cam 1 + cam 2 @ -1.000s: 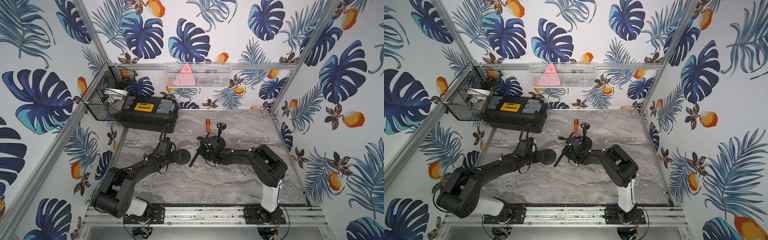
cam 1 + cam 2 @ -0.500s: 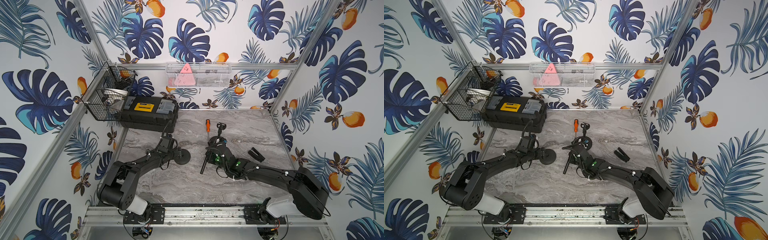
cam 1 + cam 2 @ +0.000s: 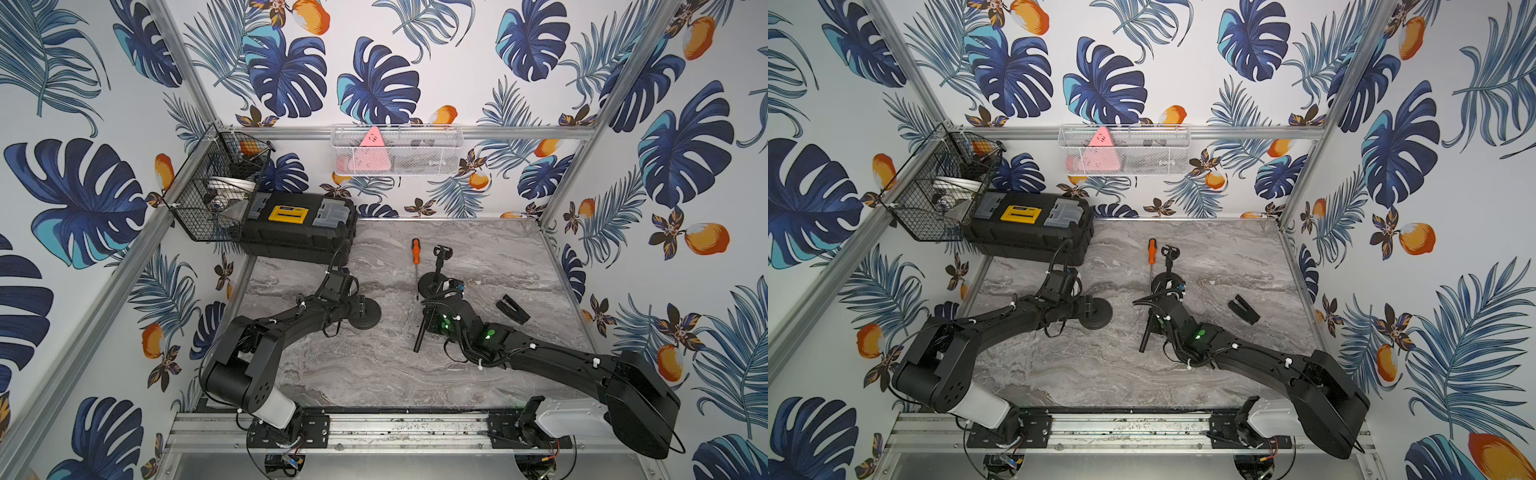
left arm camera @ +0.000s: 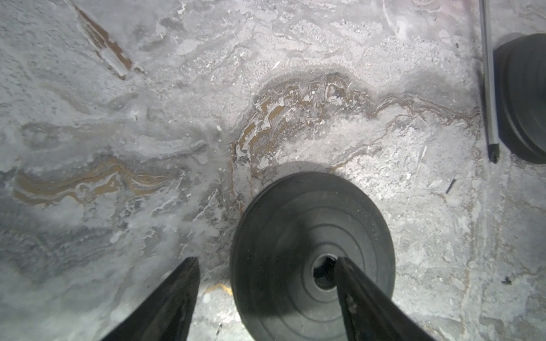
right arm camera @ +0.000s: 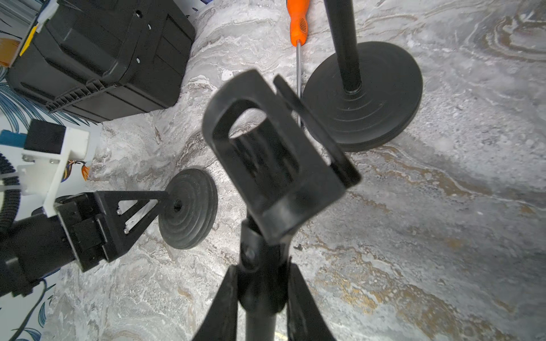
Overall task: Assemble a microphone stand
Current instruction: Pick up the microphone stand pole from the center of the board, then move the microphone stand base to the center of the board.
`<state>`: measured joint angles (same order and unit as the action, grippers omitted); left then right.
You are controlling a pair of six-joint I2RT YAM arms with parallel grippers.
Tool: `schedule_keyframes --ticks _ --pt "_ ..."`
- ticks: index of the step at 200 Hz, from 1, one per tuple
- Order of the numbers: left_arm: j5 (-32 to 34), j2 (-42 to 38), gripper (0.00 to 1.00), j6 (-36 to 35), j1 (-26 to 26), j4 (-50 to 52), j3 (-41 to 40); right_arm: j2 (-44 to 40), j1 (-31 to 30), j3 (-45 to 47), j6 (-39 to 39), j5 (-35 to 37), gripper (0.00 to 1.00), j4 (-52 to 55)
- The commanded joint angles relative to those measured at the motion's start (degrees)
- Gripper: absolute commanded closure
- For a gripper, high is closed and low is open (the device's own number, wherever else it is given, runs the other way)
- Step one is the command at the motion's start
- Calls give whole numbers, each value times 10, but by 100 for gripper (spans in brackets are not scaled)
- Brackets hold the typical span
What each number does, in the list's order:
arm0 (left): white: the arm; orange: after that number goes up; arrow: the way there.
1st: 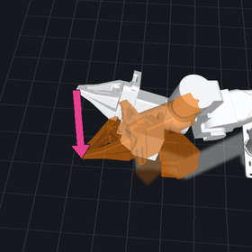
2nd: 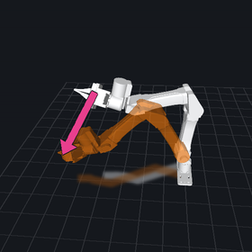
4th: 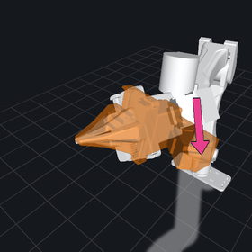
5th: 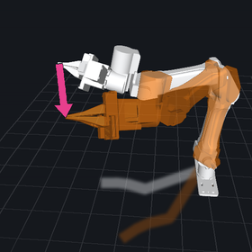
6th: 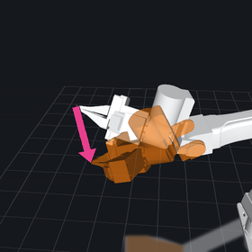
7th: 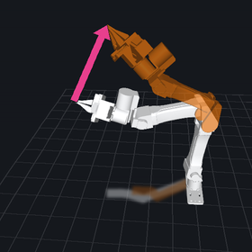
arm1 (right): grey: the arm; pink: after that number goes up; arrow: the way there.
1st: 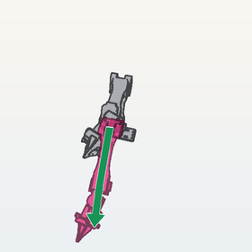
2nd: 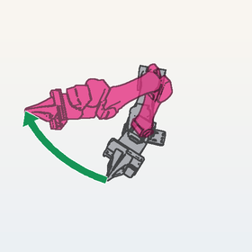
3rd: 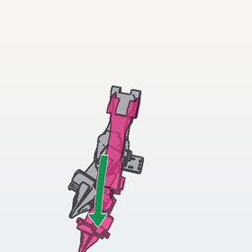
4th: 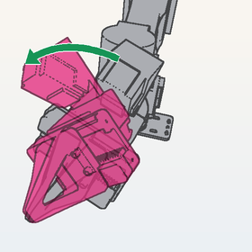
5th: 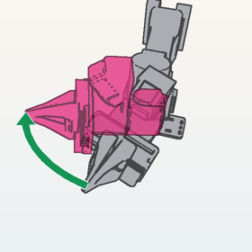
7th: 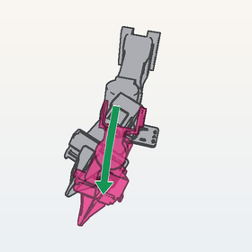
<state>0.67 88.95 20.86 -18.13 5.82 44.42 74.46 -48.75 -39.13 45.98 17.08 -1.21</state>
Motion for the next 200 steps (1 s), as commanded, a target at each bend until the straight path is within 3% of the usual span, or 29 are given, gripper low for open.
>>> schedule_keyframes --ticks 1,166,200 --pt "6 -6 24 -11 -1 5 -7 -3 -1 -1 -3 10 81 1" --pt "2 39 28 -19 -10 -12 -1 -32 0 -1 -27 8 79 19" --pt "17 48 36 -26 -15 2 7 -46 0 5 -28 10 79 24"
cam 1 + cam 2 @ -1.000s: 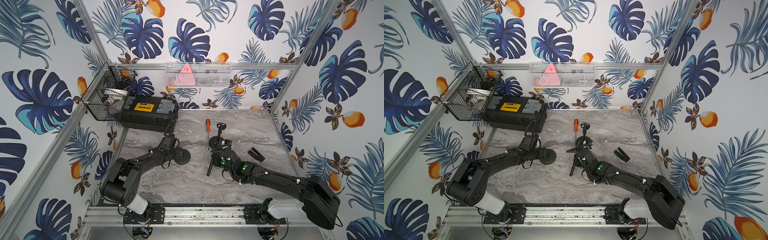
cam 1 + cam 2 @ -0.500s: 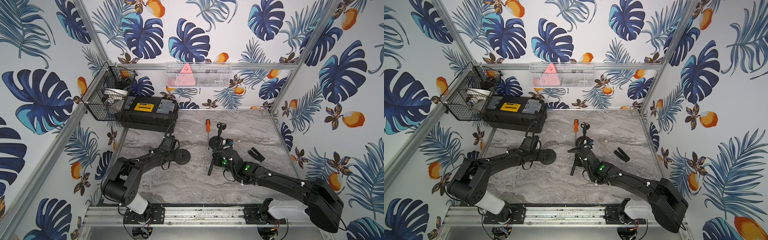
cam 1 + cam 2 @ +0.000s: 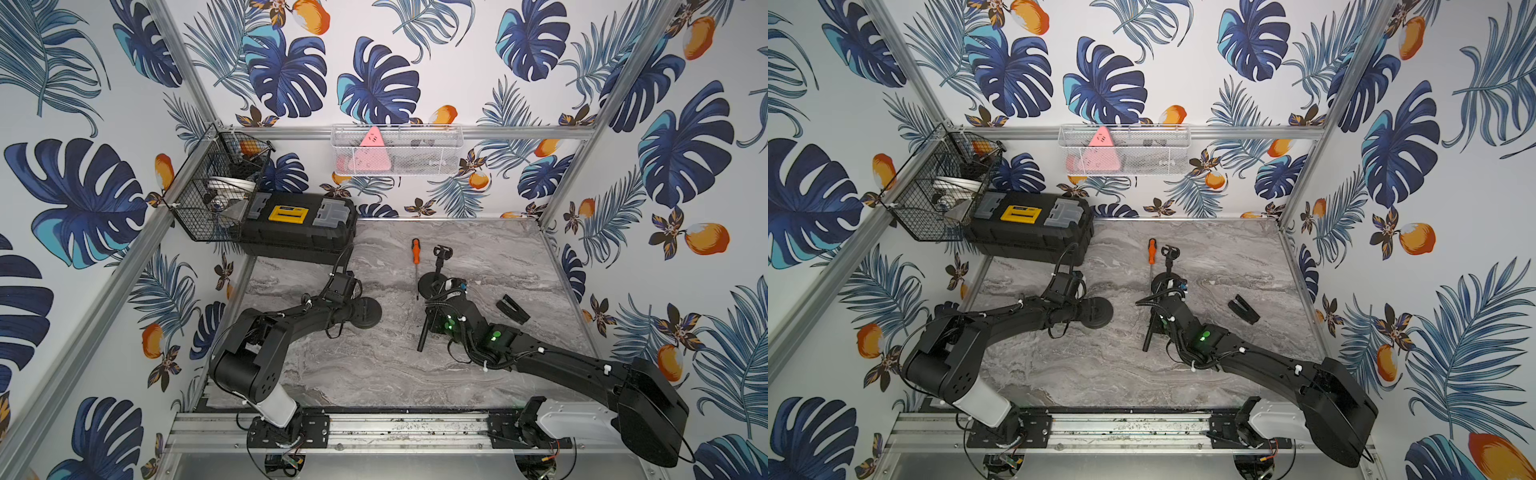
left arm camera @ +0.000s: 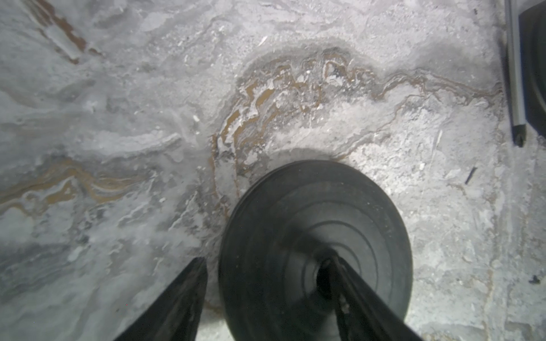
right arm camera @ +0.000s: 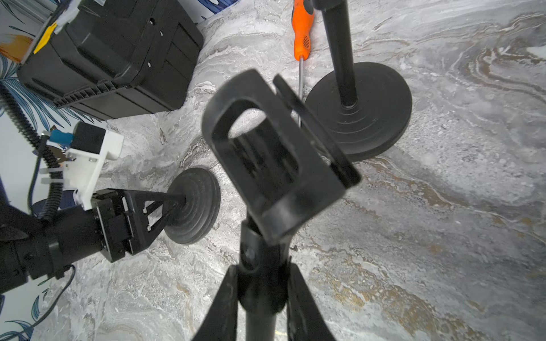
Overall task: Assemble a microphone stand
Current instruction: Move the microphone stand base to the center of the board.
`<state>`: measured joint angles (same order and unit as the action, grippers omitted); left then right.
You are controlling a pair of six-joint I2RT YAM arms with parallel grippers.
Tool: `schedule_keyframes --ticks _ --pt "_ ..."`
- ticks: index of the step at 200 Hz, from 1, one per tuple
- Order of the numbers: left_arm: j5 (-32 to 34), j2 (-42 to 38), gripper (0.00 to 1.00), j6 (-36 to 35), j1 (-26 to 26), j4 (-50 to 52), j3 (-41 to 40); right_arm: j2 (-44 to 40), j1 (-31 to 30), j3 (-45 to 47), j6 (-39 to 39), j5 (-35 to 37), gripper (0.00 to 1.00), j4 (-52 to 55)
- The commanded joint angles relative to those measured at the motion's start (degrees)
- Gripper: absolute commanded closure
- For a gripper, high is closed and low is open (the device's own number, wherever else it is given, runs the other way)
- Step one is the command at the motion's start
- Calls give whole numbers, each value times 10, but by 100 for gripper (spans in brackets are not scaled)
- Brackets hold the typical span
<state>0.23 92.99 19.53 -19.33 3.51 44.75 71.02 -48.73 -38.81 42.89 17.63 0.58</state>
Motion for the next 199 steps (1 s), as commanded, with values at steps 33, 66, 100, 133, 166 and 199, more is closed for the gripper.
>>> schedule_keyframes --ticks 33,66,100,133,166,199 --pt "23 16 48 -16 -11 32 6 -26 0 -1 -15 -3 79 12" --pt "39 13 49 -14 -50 41 9 -31 0 -3 -77 -12 79 9" --pt "48 6 49 10 -129 32 4 -51 0 13 -157 -15 82 -22" --pt "53 23 49 40 -201 13 7 -76 0 20 -210 8 85 -22" --pt "52 16 49 56 -246 4 6 -111 6 58 -256 23 88 -78" --pt "67 -99 37 48 -248 19 -16 -135 17 85 -298 4 87 -137"
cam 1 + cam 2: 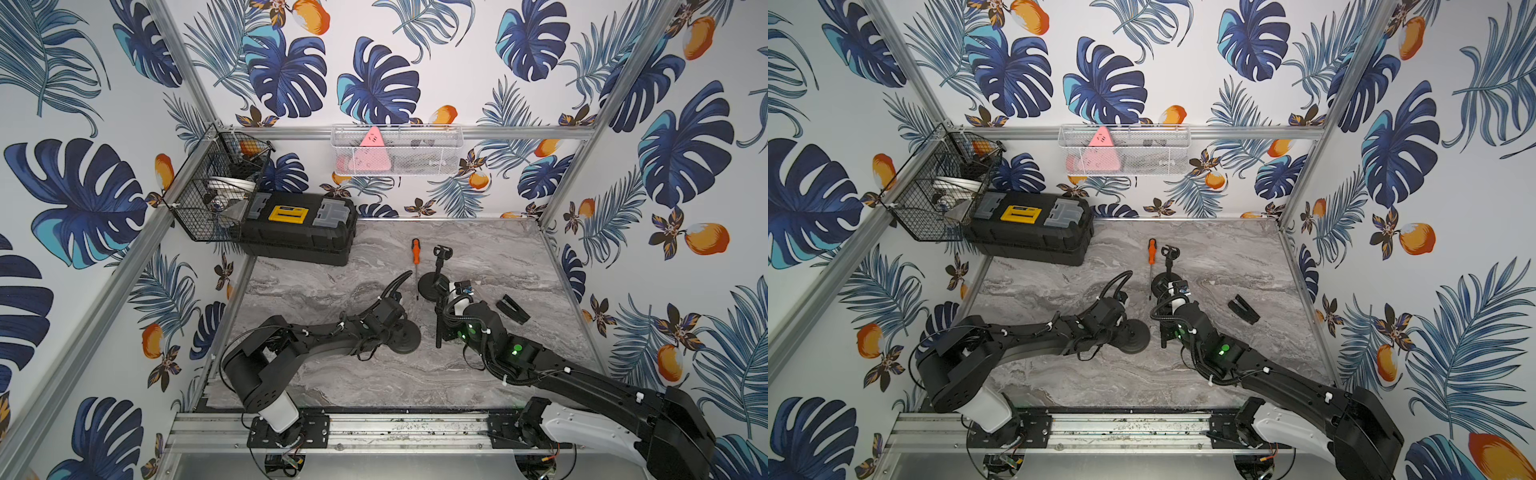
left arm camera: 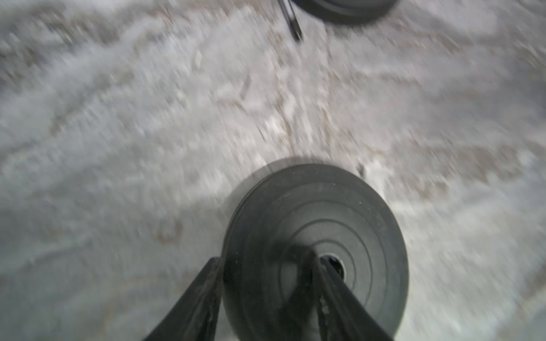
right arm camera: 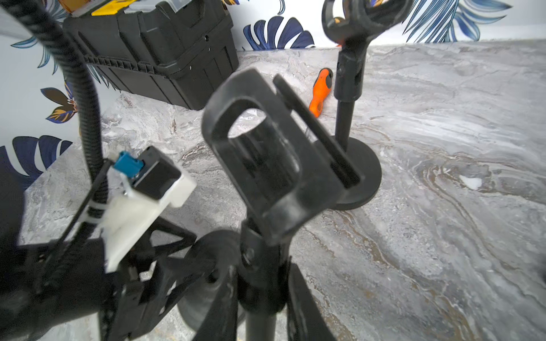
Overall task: Assemble a microphone stand
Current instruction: Move the microphone stand base to the center of the board, then hold the microphone stand pole at the microphone stand base.
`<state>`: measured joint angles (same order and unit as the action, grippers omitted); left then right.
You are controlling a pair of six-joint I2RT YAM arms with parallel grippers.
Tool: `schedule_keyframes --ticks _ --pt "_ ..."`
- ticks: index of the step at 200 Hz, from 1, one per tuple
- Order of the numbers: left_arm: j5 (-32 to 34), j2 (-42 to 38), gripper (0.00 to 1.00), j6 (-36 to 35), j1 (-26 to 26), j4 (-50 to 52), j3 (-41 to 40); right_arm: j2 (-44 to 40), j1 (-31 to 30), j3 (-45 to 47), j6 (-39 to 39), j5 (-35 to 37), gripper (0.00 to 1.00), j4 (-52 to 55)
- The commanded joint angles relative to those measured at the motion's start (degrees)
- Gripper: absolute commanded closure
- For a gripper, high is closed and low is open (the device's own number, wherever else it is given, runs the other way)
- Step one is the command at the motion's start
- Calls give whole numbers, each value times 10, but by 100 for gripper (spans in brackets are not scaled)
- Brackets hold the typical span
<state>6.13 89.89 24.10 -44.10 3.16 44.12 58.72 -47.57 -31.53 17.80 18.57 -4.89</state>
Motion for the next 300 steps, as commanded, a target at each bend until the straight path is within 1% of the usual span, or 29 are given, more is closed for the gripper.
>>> schedule_keyframes --ticks 1,13,30,46,59,87,102,116,124,135,143,169,192,220,247,277,300 --pt "9 -72 37 2 -1 23 -10 -13 6 13 -48 -6 87 -85" --pt "21 -119 31 -8 1 31 -16 -15 12 20 -70 -35 86 -113" --pt "15 -174 27 -35 2 21 -26 -12 14 30 -97 -69 84 -155" --pt "-19 -208 26 -84 3 -9 -40 -5 19 35 -126 -120 83 -191" --pt "-40 -227 25 -109 3 -29 -50 2 20 34 -146 -152 83 -217" --pt "-100 -249 25 -157 3 -80 -67 15 29 14 -185 -219 83 -230" --pt "-138 -243 26 -187 3 -86 -58 23 52 4 -174 -272 82 -242" --pt "-146 -230 28 -206 3 -77 -41 33 95 -2 -147 -382 82 -267" --pt "-148 -221 29 -217 3 -71 -30 39 117 1 -128 -430 82 -298" --pt "-147 -215 29 -221 3 -74 -23 48 136 5 -103 -461 82 -335" --pt "-158 -215 30 -224 3 -85 -24 55 146 2 -96 -476 82 -345" --pt "-195 -218 33 -224 3 -146 -39 66 150 -15 -119 -510 82 -323" --pt "-213 -208 35 -228 3 -158 -35 54 150 7 -124 -510 81 -360" --pt "-215 -194 36 -223 3 -200 -48 44 151 11 -147 -515 80 -332" --pt "-228 -183 39 -220 3 -239 -64 45 151 33 -143 -514 80 -375" --pt "-238 -167 46 -226 3 -240 -60 56 150 35 -129 -540 80 -398" --pt "-237 -156 55 -224 3 -236 -54 68 150 38 -117 -546 80 -428"
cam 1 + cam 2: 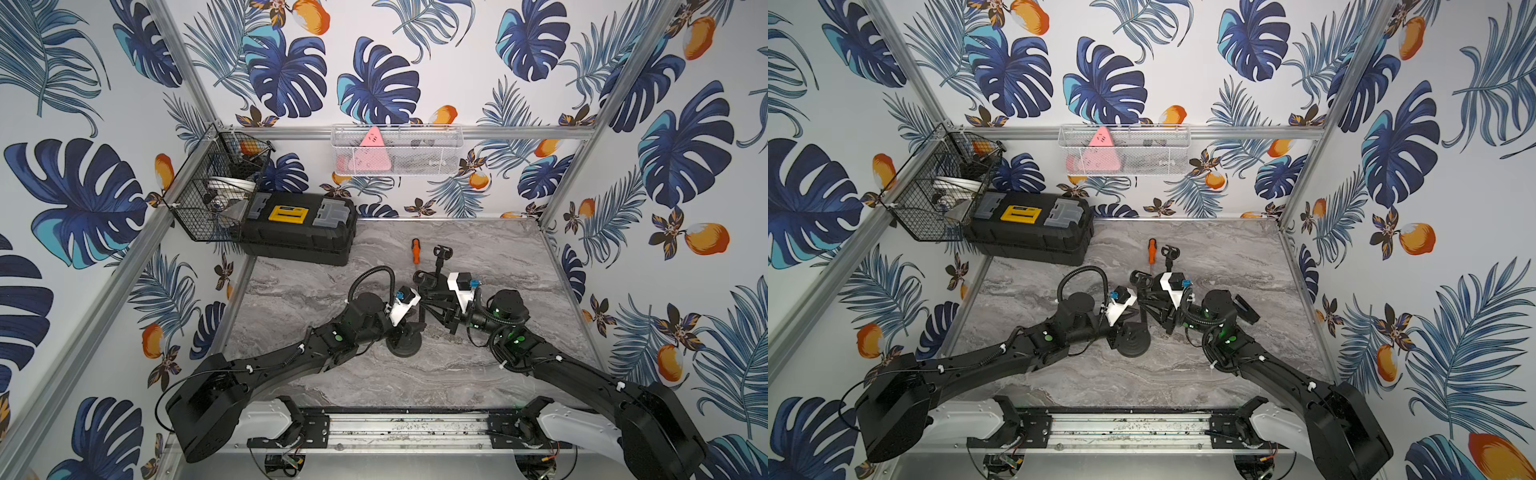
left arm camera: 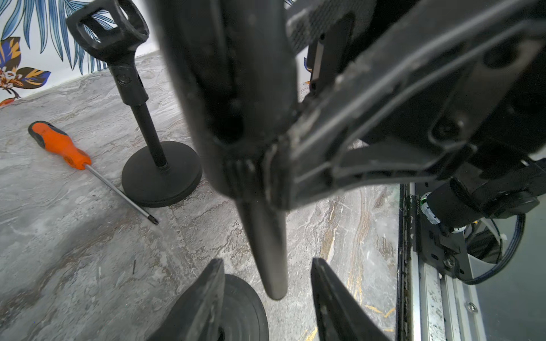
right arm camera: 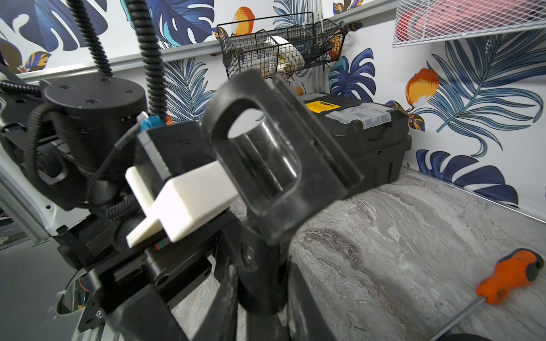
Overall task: Assemble a microphone stand
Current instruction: Hold the microphone stand pole at the microphone stand base.
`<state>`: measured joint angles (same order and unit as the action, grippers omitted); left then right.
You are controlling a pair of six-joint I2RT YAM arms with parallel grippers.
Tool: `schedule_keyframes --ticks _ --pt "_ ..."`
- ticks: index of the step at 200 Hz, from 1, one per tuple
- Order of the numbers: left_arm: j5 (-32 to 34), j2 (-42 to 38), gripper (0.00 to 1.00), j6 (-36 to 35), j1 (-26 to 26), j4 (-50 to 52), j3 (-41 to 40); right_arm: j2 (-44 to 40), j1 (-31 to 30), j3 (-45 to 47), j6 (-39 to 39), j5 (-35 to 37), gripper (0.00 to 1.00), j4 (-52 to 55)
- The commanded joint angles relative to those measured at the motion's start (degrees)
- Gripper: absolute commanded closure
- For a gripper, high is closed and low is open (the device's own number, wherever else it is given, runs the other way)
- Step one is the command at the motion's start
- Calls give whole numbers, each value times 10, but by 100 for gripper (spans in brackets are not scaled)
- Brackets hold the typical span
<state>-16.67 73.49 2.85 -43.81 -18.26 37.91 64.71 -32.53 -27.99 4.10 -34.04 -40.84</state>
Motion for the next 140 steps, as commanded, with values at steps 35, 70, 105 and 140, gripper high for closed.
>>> schedule_keyframes --ticks 35,70,105,140 --pt "23 0 66 -6 0 -53 -9 14 -1 4 21 -34 80 -76" --pt "26 0 75 -7 0 -78 -16 9 -2 8 16 -33 79 -69" --pt "37 4 82 -5 0 -86 -19 0 -2 9 7 -18 77 -43" --pt "51 10 88 1 0 -105 -26 -26 -2 -8 1 15 58 28"
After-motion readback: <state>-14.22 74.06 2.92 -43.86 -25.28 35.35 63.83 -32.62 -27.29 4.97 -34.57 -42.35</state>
